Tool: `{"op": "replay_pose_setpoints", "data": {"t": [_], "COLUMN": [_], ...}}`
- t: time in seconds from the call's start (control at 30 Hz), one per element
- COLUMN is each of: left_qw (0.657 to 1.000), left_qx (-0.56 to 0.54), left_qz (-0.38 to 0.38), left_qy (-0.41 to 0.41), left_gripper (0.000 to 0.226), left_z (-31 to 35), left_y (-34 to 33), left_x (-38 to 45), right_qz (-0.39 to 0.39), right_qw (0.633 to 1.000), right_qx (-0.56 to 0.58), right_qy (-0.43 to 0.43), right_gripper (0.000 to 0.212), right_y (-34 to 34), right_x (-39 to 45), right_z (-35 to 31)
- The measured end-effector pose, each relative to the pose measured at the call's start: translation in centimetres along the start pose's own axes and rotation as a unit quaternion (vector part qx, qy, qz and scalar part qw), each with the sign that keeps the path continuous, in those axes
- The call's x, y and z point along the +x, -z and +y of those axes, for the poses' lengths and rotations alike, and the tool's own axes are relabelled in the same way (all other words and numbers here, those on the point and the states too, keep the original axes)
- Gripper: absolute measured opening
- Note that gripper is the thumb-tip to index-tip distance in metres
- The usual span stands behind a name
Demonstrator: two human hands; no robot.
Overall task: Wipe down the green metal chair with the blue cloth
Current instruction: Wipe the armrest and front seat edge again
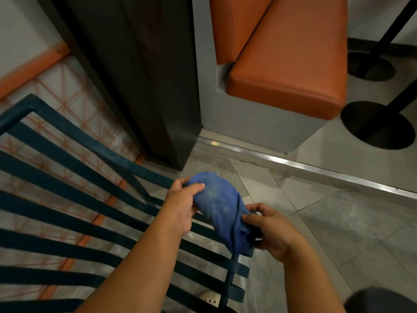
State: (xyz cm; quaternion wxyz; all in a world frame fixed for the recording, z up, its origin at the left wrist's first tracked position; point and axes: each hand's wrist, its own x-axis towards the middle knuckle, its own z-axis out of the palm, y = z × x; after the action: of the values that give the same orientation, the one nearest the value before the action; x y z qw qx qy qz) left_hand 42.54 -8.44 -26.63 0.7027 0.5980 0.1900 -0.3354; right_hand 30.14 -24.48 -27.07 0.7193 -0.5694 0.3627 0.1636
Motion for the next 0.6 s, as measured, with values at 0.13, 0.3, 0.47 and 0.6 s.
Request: {"op": "replay_pose_setpoints", "data": {"t": [0.13, 0.3, 0.47, 0.6], "left_qw": [0.996, 0.949, 0.762, 0.634], "left_qx": [0.031, 0.169, 0.506, 0.662], "left_qz": [0.005, -0.003, -0.016, -0.042], "left_qy": [-0.086, -0.266, -0.404, -0.397], "left_gripper": [0.030, 0.028, 0.024, 0.033], "left_z": [1.4, 2.1, -2.2, -5.7], "left_y": [-0.5, -1.1, -1.8, -1.6], "left_x": [-0.8, -2.8, -3.8, -3.3], "right_qz": [0.045, 0.244, 0.199, 0.225], "right_qw": [0.998, 0.965, 0.972, 0.958], "right_qx": [0.031, -0.041, 0.099, 0.150], "right_qy": [0.032, 0.081, 0.077, 0.094], "right_gripper": [0.015, 0.018, 0.018, 0.021], "right_y": [-1.1, -2.1, -3.2, -3.0], "right_x": [0.5, 1.8, 1.5, 1.0], "right_z": [-0.4, 0.5, 1.1, 1.7]}}
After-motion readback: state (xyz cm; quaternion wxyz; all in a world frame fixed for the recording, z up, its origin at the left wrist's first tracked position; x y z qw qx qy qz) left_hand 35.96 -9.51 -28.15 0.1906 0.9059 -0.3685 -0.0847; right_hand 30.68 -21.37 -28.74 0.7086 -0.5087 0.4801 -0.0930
